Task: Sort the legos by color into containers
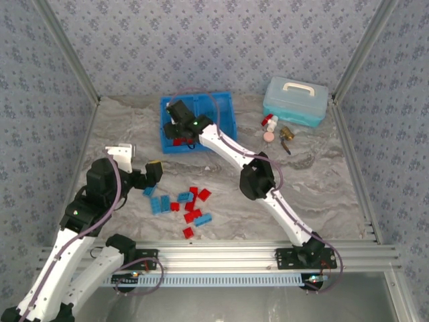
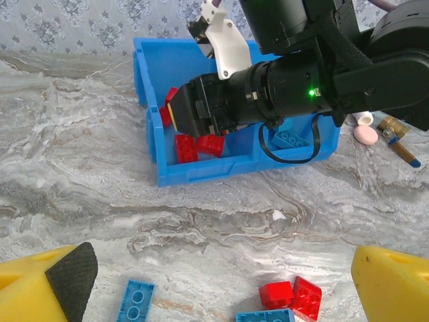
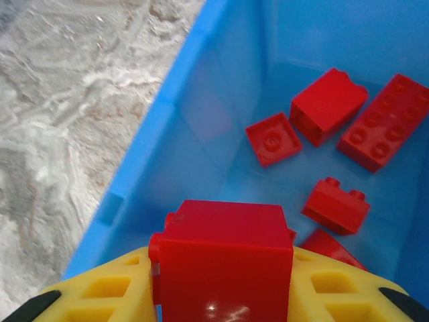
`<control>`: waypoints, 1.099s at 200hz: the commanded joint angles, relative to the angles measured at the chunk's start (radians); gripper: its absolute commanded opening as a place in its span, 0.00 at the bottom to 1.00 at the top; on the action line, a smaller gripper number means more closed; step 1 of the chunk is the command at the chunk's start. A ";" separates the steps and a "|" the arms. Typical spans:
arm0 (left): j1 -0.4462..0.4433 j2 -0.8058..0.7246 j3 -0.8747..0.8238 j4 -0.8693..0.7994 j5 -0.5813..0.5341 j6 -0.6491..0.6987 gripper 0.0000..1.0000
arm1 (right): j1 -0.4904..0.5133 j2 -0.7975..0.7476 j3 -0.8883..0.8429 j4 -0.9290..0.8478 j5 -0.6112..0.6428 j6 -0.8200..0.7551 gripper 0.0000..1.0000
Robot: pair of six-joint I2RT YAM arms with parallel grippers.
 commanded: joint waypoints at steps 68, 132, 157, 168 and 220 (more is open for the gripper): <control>-0.004 -0.005 -0.015 -0.079 -0.065 -0.067 0.99 | -0.017 0.003 0.097 0.053 -0.019 0.039 0.66; 0.033 0.239 0.006 -0.198 -0.127 -0.157 0.99 | -0.013 -0.386 -0.090 -0.098 -0.064 -0.067 0.76; 0.101 0.359 -0.023 -0.146 -0.038 -0.140 0.99 | -0.007 -0.668 -0.423 -0.032 -0.100 -0.124 0.86; 0.125 0.423 -0.033 -0.121 -0.001 -0.131 0.99 | -0.006 -0.791 -0.579 0.012 -0.123 -0.142 0.91; 0.140 0.690 -0.035 -0.050 -0.003 -0.123 0.95 | -0.009 -1.179 -1.057 0.057 -0.098 -0.116 1.00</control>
